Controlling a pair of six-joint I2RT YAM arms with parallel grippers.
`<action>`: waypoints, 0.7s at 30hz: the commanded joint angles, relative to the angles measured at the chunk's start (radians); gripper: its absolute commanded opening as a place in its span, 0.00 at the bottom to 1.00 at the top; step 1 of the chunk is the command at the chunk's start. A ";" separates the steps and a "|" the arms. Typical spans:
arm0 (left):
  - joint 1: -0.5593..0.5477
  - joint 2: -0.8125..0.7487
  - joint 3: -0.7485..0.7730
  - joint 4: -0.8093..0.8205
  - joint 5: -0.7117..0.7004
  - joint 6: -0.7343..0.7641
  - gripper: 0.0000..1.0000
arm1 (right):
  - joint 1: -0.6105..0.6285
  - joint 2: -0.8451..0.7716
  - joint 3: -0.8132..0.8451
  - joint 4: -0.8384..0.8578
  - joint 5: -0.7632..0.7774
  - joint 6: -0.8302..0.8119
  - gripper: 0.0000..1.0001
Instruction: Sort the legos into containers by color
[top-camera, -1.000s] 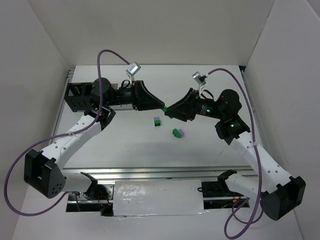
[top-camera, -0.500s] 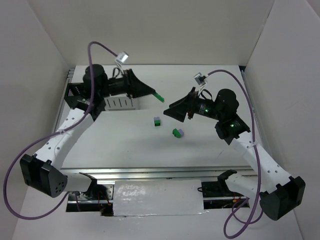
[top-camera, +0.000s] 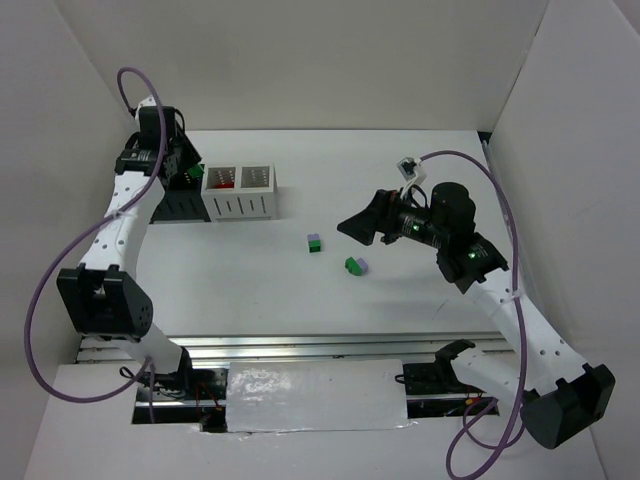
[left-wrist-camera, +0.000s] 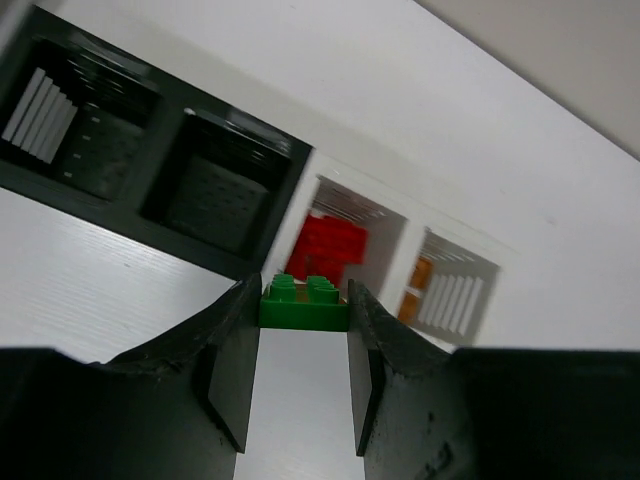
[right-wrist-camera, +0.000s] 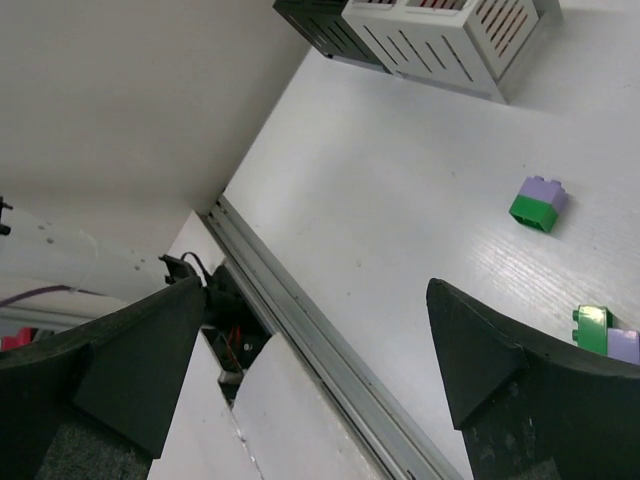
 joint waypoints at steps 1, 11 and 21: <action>0.016 0.054 0.109 -0.004 -0.195 0.069 0.00 | -0.003 -0.032 0.013 -0.037 -0.004 -0.044 1.00; 0.059 0.192 0.172 -0.011 -0.253 0.105 0.02 | -0.005 -0.017 0.024 -0.092 0.002 -0.077 1.00; 0.070 0.221 0.107 0.050 -0.186 0.112 0.88 | -0.005 0.059 0.037 -0.134 0.037 -0.097 1.00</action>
